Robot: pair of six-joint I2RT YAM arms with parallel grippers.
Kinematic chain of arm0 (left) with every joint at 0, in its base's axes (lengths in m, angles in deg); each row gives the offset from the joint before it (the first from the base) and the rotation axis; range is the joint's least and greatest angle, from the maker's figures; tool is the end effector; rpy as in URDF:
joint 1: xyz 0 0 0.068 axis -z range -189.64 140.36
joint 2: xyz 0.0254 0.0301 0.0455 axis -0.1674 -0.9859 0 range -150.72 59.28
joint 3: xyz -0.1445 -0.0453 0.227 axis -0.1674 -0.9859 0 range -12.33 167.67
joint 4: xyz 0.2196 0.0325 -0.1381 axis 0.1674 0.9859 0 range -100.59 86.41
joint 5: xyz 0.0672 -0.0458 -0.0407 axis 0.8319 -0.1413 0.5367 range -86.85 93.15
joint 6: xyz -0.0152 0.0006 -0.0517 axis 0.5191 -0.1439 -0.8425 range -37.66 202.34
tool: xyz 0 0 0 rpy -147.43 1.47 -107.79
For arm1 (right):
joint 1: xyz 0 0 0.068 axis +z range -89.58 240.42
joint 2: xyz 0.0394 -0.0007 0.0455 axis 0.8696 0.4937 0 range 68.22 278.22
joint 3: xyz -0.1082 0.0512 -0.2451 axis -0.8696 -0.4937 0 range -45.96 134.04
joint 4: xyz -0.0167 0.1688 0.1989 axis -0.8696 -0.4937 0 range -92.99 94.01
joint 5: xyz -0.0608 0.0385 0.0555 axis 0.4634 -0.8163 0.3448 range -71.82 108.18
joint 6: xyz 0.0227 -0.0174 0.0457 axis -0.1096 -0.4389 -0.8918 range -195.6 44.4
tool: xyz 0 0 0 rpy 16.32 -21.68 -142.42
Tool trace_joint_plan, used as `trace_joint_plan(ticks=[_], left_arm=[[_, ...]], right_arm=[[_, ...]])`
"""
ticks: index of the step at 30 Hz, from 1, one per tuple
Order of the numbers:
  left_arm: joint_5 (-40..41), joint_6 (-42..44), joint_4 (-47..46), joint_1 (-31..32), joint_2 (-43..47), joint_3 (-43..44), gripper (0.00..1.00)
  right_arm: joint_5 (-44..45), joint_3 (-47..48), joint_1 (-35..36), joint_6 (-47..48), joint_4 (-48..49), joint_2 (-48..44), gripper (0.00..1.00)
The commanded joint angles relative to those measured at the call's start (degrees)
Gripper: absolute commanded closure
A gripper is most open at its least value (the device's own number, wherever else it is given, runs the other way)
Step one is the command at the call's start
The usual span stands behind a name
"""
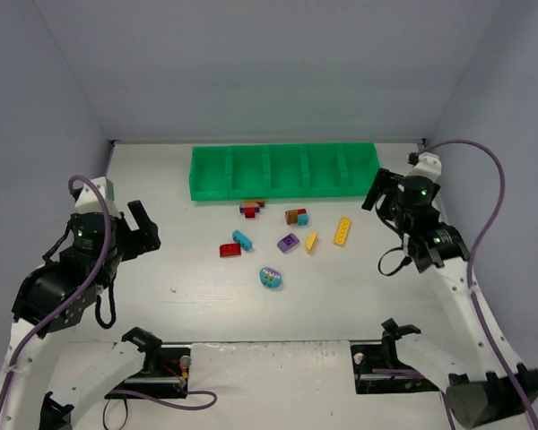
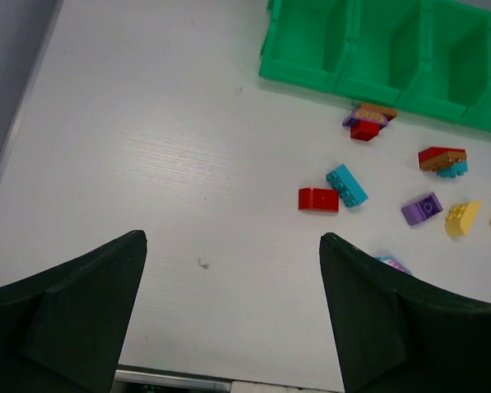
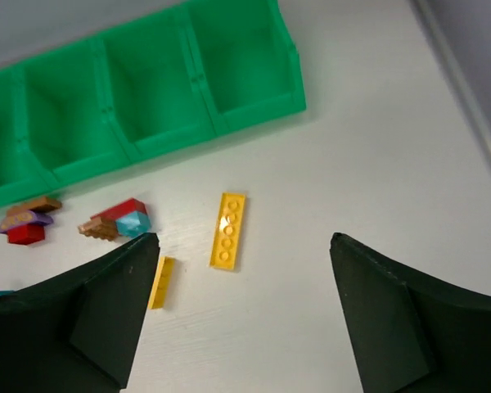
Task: Sort the legos into containers by color
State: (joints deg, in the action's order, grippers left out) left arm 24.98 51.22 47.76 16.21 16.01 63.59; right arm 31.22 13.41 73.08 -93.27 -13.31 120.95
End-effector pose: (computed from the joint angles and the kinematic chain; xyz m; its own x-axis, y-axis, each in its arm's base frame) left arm 0.0941 -0.0309 0.4308 -0.3874 -0.3453 -0.8548 -0.1133 0.9380 -0.3276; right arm 0.2002 0.0369 0.3913 -0.1715 0.2646 -0.9490 0.0575 0.9643 0.2584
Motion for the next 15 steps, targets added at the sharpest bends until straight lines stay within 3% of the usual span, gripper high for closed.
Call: trace_joint_plan(ticks=[1,5,15], left_arm=[[-4.24,-2.63,-1.22,-0.27,-1.91,-1.38,0.20],[-5.12,-3.25,-1.31,-0.27,-2.17,-3.23,0.20],[-7.67,-4.13,-1.22,-0.18,-2.70,-5.69,0.20]], right_arm=[[0.67,-1.80,-0.19,-7.10,1.68,6.58,0.20],[1.81,-2.51,-0.10,-11.94,1.85,14.75,0.28],[-2.13,-0.67,1.22,-18.63,7.56,36.29,0.34]])
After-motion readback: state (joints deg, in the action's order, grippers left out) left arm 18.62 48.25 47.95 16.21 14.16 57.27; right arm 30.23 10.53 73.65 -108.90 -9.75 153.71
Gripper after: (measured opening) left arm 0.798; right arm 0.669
